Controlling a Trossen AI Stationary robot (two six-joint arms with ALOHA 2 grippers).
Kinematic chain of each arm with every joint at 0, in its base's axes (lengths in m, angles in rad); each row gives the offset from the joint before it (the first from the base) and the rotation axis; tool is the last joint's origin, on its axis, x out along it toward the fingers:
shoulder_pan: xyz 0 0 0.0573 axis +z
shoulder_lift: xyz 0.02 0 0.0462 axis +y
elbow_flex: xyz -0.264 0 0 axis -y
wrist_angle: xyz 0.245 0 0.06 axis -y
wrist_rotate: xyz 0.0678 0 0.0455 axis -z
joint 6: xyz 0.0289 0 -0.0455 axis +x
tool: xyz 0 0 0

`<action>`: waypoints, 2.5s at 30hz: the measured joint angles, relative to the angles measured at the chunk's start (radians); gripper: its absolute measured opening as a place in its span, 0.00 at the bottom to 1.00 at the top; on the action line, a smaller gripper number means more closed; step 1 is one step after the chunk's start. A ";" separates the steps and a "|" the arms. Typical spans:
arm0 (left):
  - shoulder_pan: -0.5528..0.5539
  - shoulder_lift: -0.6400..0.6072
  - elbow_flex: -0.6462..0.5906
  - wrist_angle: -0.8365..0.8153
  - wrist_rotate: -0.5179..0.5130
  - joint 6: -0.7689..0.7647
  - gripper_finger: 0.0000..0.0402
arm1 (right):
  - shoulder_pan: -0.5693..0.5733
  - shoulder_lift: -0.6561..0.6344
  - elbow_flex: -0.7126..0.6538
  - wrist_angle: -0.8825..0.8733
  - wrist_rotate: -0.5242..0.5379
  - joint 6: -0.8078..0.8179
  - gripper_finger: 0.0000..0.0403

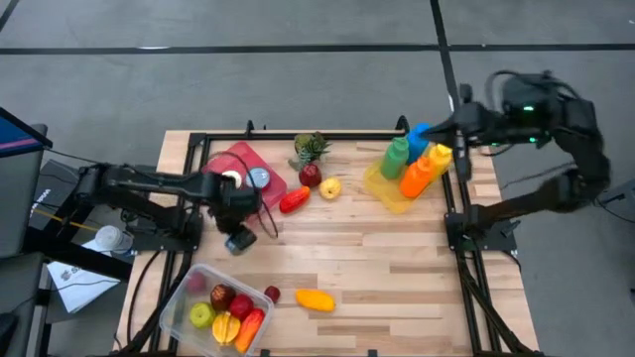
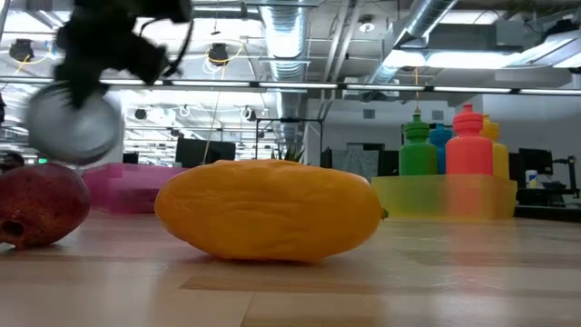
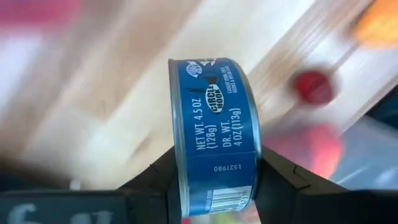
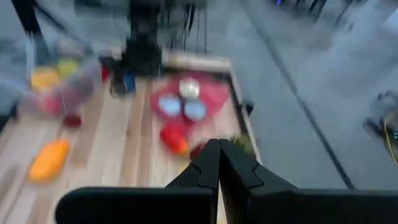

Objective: Pick & Place Food Item
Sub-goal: Put the blue tuna can into the pink bin

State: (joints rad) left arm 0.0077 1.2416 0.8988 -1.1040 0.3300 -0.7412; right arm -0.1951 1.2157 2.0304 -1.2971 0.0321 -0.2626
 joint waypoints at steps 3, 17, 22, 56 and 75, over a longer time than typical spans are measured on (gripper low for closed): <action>0.059 -0.038 0.075 0.004 -0.076 0.010 0.33 | -0.083 -0.192 -0.259 0.197 -0.103 0.020 0.00; 0.229 -0.046 0.268 0.062 -0.692 0.279 0.33 | -0.214 -0.631 -1.383 1.231 -0.491 0.511 0.00; 0.228 0.061 0.267 -0.031 -0.918 0.343 0.33 | -0.214 -0.633 -1.509 1.330 -0.490 0.587 0.00; 0.489 0.487 0.266 -0.014 -1.042 0.454 0.44 | -0.216 -0.634 -1.545 1.342 -0.473 0.627 0.00; 0.536 0.285 0.294 0.021 -0.799 0.487 0.48 | -0.216 -0.634 -1.545 1.341 -0.473 0.630 0.00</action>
State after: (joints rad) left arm 0.5437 1.5267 1.1929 -1.0828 -0.4687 -0.2539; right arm -0.4107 0.5812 0.4850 0.0441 -0.4408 0.3672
